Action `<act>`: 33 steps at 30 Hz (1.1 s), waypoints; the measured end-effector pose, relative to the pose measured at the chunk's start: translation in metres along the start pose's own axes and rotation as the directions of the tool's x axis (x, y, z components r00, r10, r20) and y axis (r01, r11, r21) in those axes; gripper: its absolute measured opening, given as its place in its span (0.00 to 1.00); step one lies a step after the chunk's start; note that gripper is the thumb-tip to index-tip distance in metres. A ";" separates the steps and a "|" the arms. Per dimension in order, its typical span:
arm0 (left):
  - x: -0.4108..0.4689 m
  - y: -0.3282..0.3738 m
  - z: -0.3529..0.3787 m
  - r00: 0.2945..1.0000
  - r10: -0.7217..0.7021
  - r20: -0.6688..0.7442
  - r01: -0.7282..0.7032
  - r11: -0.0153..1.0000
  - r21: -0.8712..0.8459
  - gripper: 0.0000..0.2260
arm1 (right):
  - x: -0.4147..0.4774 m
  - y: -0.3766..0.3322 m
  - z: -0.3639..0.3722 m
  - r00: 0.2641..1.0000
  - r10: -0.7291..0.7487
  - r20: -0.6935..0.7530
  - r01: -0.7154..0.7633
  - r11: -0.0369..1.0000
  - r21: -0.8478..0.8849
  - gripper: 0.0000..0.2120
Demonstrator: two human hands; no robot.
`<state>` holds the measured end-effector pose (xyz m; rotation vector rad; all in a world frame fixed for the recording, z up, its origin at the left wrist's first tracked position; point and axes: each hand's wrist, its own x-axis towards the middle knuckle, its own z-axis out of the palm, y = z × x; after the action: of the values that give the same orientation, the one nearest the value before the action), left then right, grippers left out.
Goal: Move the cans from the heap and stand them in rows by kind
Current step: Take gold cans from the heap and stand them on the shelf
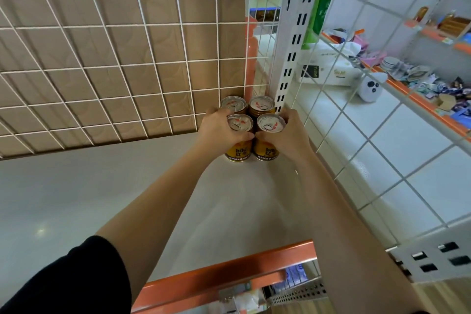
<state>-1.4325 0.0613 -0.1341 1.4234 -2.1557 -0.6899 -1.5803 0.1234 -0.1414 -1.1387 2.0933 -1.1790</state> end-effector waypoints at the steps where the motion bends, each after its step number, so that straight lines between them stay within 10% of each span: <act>1: -0.001 0.000 -0.001 1.000 -0.006 0.002 0.006 1.000 -0.004 0.34 | 0.000 0.001 0.000 1.000 -0.007 0.020 0.006 1.000 0.018 0.33; 11: -0.009 0.005 -0.004 0.999 -0.022 0.049 0.027 0.994 -0.103 0.33 | -0.002 -0.003 0.000 0.996 -0.037 0.087 0.038 0.999 -0.011 0.31; 16: -0.016 0.003 -0.006 0.992 -0.045 0.118 0.063 0.985 -0.158 0.37 | -0.012 -0.012 0.006 0.986 -0.161 0.045 0.167 0.943 -0.288 0.40; 24: -0.058 -0.020 -0.027 0.995 -0.070 0.067 0.047 0.952 0.303 0.38 | -0.059 -0.030 0.026 0.920 -0.336 0.203 0.392 0.750 -0.534 0.33; 33: -0.172 -0.127 -0.102 0.968 -0.219 -0.121 0.248 0.899 0.361 0.29 | -0.159 -0.059 0.113 0.816 -0.356 0.456 0.567 0.651 -0.506 0.29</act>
<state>-1.2191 0.1621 -0.1540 1.8977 -2.1539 -0.2994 -1.3871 0.1881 -0.1476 -2.1329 2.0228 -0.3824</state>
